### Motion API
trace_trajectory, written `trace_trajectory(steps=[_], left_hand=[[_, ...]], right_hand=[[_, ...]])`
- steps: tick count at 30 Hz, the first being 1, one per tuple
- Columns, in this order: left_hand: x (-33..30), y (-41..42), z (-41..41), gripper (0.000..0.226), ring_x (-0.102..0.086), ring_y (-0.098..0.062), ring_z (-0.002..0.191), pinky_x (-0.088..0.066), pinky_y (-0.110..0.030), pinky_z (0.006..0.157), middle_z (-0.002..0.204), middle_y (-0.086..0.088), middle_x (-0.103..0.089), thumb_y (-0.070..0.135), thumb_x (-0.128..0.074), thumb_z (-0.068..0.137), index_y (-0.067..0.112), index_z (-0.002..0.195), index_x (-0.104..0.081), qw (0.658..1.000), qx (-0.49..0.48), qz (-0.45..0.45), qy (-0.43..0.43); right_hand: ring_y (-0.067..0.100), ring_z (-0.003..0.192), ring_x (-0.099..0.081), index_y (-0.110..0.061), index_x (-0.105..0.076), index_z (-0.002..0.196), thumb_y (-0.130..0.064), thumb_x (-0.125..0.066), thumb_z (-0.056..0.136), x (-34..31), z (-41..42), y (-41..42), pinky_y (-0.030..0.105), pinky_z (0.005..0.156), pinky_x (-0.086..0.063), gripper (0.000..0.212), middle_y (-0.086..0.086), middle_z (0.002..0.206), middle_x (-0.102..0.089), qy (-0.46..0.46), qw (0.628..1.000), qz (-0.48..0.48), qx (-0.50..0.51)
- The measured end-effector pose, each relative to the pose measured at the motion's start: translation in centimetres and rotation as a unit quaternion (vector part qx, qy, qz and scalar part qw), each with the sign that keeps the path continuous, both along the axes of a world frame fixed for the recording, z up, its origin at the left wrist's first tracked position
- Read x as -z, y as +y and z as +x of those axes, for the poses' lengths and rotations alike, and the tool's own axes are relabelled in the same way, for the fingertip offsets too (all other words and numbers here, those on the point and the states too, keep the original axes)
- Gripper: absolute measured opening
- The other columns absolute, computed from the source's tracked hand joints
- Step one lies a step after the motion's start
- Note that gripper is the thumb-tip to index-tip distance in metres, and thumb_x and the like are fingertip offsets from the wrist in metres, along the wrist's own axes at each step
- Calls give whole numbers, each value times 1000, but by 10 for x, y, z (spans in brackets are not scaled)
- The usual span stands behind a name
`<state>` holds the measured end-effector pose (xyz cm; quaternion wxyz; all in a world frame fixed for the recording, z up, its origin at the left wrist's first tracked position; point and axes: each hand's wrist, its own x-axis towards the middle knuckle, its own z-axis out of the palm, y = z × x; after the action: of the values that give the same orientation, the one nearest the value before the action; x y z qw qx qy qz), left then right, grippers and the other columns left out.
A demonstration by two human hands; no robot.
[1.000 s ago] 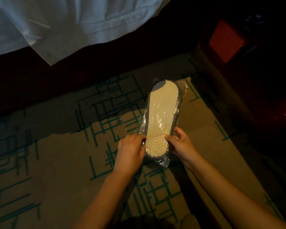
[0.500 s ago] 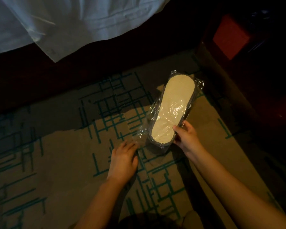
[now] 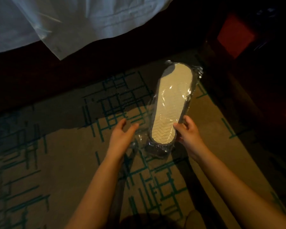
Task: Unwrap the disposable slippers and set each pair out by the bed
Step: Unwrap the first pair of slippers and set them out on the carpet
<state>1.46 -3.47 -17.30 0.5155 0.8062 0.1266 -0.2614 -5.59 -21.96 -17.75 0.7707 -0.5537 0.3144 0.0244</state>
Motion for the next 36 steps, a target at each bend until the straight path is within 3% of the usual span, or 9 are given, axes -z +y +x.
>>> trace_trajectory(steps=[2,5,7,16,22,27,30,33,36], left_hand=[[-6,-9,9,74,-54,-15,118,-43,-29,100,129,0,-56,35,-68,77,13,139,-34,999,50,-14,15],[-13,-15,17,15,-61,2,49,-46,-8,50,53,7,-69,18,-66,80,8,91,-62,980,71,-127,134],[-9,-17,12,8,-53,3,35,-41,-8,38,42,6,-63,10,-62,83,12,75,-59,974,58,-150,157],[34,-8,-11,4,-69,-17,59,-60,-27,55,69,-8,-72,7,-60,83,7,87,-59,865,-281,-328,254],[52,-7,-28,34,-67,-23,90,-61,-34,64,101,-14,-67,7,-60,83,5,117,-55,798,-371,-381,283],[49,-16,-48,26,-63,-25,100,-58,-39,80,112,-14,-65,13,-59,85,11,110,-56,835,-319,-360,267],[42,-6,-60,33,-59,-22,108,-52,-37,85,118,-9,-60,32,-52,88,18,118,-51,901,-292,-260,188],[35,19,-67,42,-41,-15,123,-34,-34,106,136,-10,-43,25,-48,90,18,131,-41,963,-249,4,-108],[28,17,-59,56,-15,-13,140,-12,-38,116,153,-5,-22,33,-42,87,29,140,-23,930,105,175,-306]], right_hand=[[9,85,-64,-24,-55,98,-4,-47,92,-6,1,-1,23,74,-55,23,0,98,-65,-8,997,-9,-75],[7,86,-63,-15,-54,117,-1,-49,91,-10,4,-2,14,71,-55,30,-4,97,-65,-5,986,-42,-163],[9,86,-63,-13,-50,126,-3,-51,90,-11,6,0,12,68,-53,37,-5,95,-64,5,984,-65,-164],[8,58,-49,-13,-60,78,-20,-58,88,-1,-28,2,17,54,-39,12,-5,66,-55,54,920,-385,-53],[10,67,-64,-16,-58,115,-10,-56,89,13,-44,30,14,54,-54,26,-3,85,-67,148,985,-63,-66],[12,69,-67,-11,-50,124,-10,-58,88,12,-32,37,21,58,-57,37,-1,81,-67,131,991,4,23],[11,59,-69,-15,-51,119,-7,-59,87,14,-25,31,20,51,-57,33,4,83,-68,130,990,17,42],[16,74,-67,-16,-46,127,-6,-56,89,20,-23,15,27,63,-58,40,3,87,-68,139,990,17,25],[16,83,-66,-15,-43,133,-7,-54,90,28,-22,7,28,67,-58,45,0,91,-67,146,989,33,-9]])
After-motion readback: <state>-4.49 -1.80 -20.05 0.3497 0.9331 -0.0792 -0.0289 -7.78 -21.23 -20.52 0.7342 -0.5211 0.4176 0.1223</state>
